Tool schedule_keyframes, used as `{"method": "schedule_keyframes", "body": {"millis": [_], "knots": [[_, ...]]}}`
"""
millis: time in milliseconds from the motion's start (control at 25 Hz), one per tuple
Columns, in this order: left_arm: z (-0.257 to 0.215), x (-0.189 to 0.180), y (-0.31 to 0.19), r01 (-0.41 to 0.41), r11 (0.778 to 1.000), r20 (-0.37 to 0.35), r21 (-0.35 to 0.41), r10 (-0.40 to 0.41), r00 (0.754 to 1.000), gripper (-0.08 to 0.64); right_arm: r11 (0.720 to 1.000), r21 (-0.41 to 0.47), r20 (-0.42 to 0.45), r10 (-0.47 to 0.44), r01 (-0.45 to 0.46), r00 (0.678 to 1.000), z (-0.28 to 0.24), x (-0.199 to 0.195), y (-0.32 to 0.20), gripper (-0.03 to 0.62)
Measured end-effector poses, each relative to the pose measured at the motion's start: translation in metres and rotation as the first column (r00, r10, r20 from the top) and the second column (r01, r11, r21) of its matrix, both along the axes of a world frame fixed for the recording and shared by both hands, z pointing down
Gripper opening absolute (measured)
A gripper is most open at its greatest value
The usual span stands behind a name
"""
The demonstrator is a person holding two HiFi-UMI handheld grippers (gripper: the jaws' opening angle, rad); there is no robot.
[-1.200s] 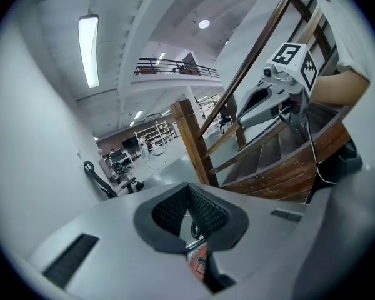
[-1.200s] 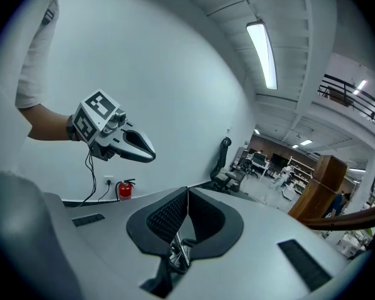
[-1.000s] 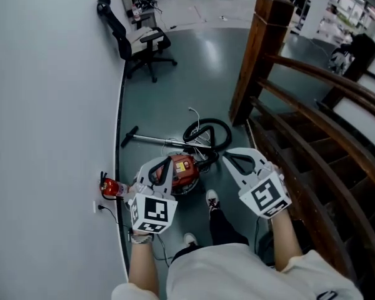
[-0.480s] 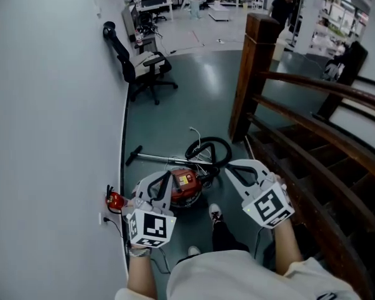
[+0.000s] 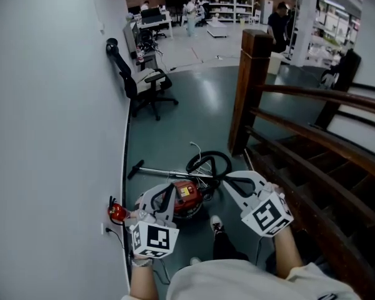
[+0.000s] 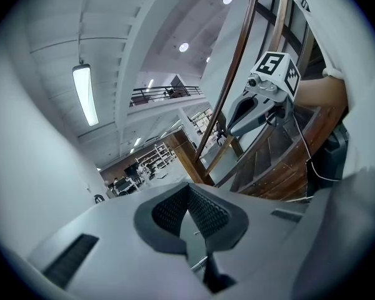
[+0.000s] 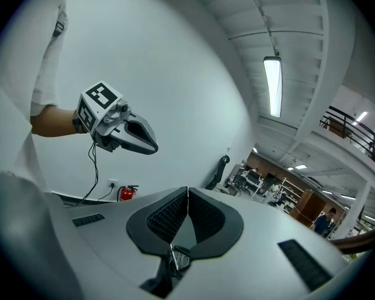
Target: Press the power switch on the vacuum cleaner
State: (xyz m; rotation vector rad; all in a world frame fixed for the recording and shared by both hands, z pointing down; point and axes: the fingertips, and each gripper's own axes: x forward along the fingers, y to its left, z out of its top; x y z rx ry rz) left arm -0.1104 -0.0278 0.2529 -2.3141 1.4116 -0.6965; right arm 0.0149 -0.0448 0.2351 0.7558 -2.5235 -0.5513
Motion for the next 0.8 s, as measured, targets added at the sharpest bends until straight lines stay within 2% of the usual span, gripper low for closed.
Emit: {"method": "schedule_keyframes", "body": {"millis": [800], "knots": [[-0.005, 0.008, 0.027, -0.019, 1.0, -0.008, 0.025, 0.019, 1.0, 0.001, 0.999, 0.018, 0.008, 0.041, -0.041, 0.999, -0.007, 0.014, 0.021, 0.028]]}}
